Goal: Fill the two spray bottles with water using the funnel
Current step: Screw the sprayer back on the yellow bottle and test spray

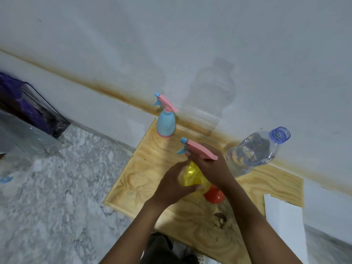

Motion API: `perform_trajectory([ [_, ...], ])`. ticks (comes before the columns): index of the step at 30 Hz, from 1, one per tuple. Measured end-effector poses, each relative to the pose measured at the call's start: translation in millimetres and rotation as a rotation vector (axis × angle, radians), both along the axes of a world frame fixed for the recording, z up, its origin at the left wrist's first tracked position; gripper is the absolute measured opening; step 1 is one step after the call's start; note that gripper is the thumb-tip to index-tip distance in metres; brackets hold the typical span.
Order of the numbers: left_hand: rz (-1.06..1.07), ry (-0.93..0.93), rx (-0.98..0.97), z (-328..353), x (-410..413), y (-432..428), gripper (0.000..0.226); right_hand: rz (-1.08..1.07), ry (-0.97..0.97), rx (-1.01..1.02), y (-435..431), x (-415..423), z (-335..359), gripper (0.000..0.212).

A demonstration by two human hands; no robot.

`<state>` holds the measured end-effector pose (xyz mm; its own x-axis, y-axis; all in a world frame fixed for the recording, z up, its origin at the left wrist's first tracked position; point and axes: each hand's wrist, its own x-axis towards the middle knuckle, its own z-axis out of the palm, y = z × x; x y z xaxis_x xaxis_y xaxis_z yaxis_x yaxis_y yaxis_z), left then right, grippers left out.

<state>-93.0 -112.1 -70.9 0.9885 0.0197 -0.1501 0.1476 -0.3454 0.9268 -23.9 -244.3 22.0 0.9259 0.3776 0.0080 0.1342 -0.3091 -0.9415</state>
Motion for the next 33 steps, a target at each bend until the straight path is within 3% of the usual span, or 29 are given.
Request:
perform_trajectory([
  [5, 0.084, -0.097, 0.016, 1.1, 26.0, -3.0, 0.069, -0.160, -0.025, -0.038, 4.7, 11.6, -7.5, 0.023],
  [8, 0.140, -0.081, 0.044, -9.4, 54.5, 0.4, 0.068, -0.298, 0.021, -0.077, 8.2, 22.9, -33.7, 0.035],
  [13, 0.127, -0.027, 0.095, -28.3, 106.0, 3.9, 0.076, -0.429, 0.101, -0.109, 18.1, 59.0, -51.1, 0.023],
  [18, 0.100, -0.023, 0.113, -39.9, 146.1, 8.3, 0.065, -0.456, 0.089, -0.173, 26.8, 91.2, -60.4, 0.020],
  [23, 0.105, -0.062, 0.100, -39.5, 159.0, 8.2, 0.056, -0.493, 0.140, -0.217, 31.7, 105.8, -67.5, 0.037],
  [26, 0.084, -0.073, 0.078, -43.1, 158.6, 10.6, 0.057, -0.485, 0.128, -0.218, 29.8, 104.4, -63.4, 0.033],
  [33, 0.074, -0.033, 0.026, -36.1, 155.0, 7.1, 0.068, -0.423, 0.079, -0.199, 14.6, 50.0, -56.3, 0.047],
])
